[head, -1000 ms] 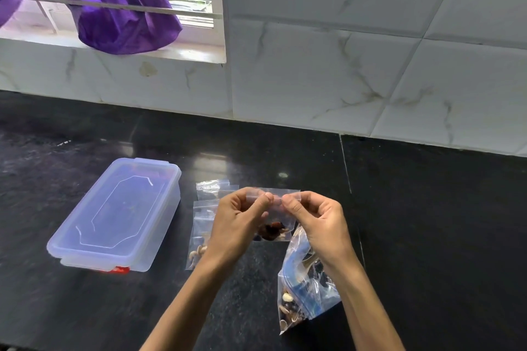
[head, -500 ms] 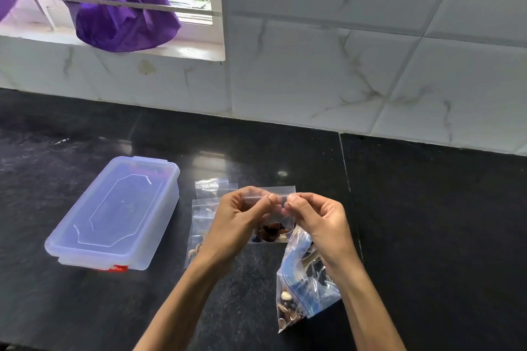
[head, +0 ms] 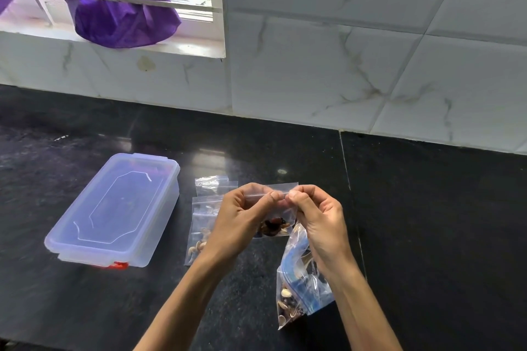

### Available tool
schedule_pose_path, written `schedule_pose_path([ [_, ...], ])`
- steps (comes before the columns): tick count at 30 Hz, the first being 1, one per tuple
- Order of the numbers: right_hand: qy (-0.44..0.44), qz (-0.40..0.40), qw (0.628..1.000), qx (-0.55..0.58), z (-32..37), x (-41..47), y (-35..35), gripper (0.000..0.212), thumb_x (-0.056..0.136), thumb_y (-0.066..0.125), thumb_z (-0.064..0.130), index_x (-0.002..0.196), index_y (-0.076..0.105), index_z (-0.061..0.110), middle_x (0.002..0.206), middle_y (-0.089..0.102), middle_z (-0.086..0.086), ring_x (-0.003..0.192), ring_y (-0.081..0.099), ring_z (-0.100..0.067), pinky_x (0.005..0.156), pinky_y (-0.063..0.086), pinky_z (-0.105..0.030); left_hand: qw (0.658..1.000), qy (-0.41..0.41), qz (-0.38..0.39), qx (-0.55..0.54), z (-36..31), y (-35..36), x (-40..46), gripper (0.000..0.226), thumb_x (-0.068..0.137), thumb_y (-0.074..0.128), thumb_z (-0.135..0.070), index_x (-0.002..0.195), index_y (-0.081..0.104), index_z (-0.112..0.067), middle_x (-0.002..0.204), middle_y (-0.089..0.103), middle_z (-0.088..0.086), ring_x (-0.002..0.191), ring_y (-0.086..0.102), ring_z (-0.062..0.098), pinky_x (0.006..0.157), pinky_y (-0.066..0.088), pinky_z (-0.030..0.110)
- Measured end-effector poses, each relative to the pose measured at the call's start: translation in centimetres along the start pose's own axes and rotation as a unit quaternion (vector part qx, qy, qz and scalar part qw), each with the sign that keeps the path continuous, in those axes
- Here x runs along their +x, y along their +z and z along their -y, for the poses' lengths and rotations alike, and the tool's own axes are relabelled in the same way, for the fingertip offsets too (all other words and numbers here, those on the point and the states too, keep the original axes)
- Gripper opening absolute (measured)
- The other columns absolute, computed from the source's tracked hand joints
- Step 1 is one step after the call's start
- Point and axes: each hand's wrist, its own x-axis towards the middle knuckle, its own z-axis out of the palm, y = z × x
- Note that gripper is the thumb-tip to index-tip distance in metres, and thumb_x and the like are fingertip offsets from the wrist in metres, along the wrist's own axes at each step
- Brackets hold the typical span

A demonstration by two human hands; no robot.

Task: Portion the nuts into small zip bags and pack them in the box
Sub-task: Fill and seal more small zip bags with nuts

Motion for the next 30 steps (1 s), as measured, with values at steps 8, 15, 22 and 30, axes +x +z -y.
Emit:
schedule_pose_path([
  [8, 0.008, -0.016, 1.0, -0.01, -0.1, 0.2, -0.1, 0.014, 0.087, 0.064, 0.021, 0.077, 0.069, 0.013, 0.072, 0.069, -0.009, 0.076, 0.068, -0.02, 0.084, 0.055, -0.036, 0.998, 0.018, -0.063, 0.008, 0.2, -0.6, 0.0, 0.013, 0.086, 0.06, -0.019, 0.08, 0.069, -0.012, 0.079, 0.072, 0.005, 0.074, 0.067, 0.009, 0.065, 0.049, 0.014],
  [15, -0.017, 0.002, 0.996, -0.086, -0.3, 0.2, 0.0, 0.014, 0.089, 0.061, 0.022, 0.086, 0.069, 0.01, 0.076, 0.07, -0.006, 0.081, 0.069, -0.019, 0.073, 0.056, -0.027, 0.996, 0.019, -0.087, 0.0, 0.0, -0.6, -0.3, 0.012, 0.076, 0.067, -0.023, 0.077, 0.075, -0.016, 0.077, 0.074, 0.005, 0.074, 0.069, 0.012, 0.064, 0.052, 0.017],
  [22, 0.031, 0.015, 0.999, -0.002, -0.3, -0.2, 0.1, 0.016, 0.077, 0.068, 0.027, 0.085, 0.074, 0.014, 0.082, 0.073, -0.008, 0.086, 0.071, -0.023, 0.077, 0.058, -0.03, 0.996, -0.01, -0.077, -0.041, -0.3, -1.7, -0.3, 0.013, 0.069, 0.066, -0.027, 0.072, 0.077, -0.022, 0.079, 0.075, 0.002, 0.079, 0.072, 0.016, 0.065, 0.057, 0.021],
  [30, 0.053, 0.025, 0.998, -0.01, -0.8, -1.0, 1.0, 0.011, 0.08, 0.069, 0.016, 0.089, 0.073, 0.012, 0.079, 0.074, -0.005, 0.074, 0.07, -0.017, 0.069, 0.059, -0.025, 0.989, 0.003, -0.142, -0.046, -0.2, -2.7, -1.2, 0.026, 0.074, 0.062, -0.029, 0.087, 0.071, -0.008, 0.083, 0.075, 0.001, 0.078, 0.072, 0.019, 0.06, 0.058, 0.025],
])
